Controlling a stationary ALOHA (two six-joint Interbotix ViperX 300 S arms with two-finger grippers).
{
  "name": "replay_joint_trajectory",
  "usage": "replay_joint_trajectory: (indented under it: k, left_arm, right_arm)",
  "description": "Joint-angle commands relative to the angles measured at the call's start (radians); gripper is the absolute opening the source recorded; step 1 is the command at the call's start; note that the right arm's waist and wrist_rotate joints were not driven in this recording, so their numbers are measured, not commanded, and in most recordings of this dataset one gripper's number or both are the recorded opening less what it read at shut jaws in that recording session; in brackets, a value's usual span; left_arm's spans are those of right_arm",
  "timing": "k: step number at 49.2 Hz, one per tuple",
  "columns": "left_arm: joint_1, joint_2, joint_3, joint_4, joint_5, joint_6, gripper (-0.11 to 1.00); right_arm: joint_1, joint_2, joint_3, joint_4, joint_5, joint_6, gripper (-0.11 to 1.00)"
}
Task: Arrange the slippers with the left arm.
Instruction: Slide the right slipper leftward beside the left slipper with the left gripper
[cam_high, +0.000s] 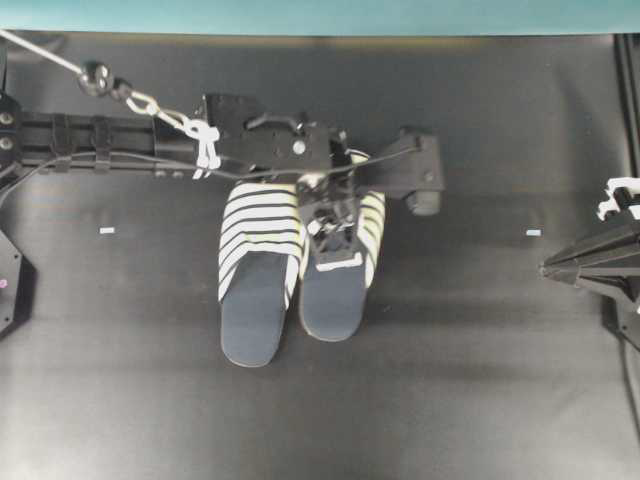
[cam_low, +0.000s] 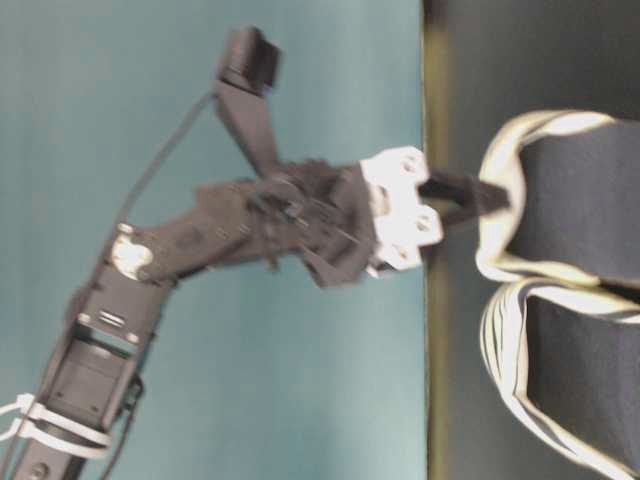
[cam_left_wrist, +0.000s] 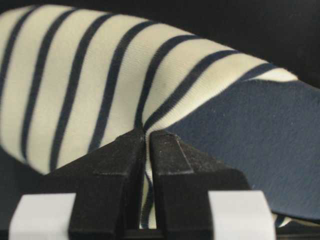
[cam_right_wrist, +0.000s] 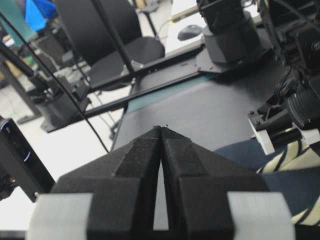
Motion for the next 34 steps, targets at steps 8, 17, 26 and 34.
replay_joint_trajectory:
  k: [8,17,26,34]
  left_arm:
    - [-0.012,-0.021,0.032,0.002,-0.026,-0.087,0.01]
    - [-0.061,-0.015,0.006,0.002,-0.015,-0.166,0.01]
    - [-0.095,-0.015,0.014,0.002,0.011,-0.184,0.01]
    - [-0.091,-0.020,0.018,0.002,-0.029,-0.173,0.01]
  right_arm:
    - [0.000,0.002,-0.003,0.002,-0.005,0.000,0.00]
    - [0.000,0.002,-0.002,0.002,-0.005,0.000,0.00]
    - [0.000,0.002,0.000,0.002,-0.005,0.000,0.00]
    - [0.000,0.002,0.000,0.002,-0.005,0.000,0.00]
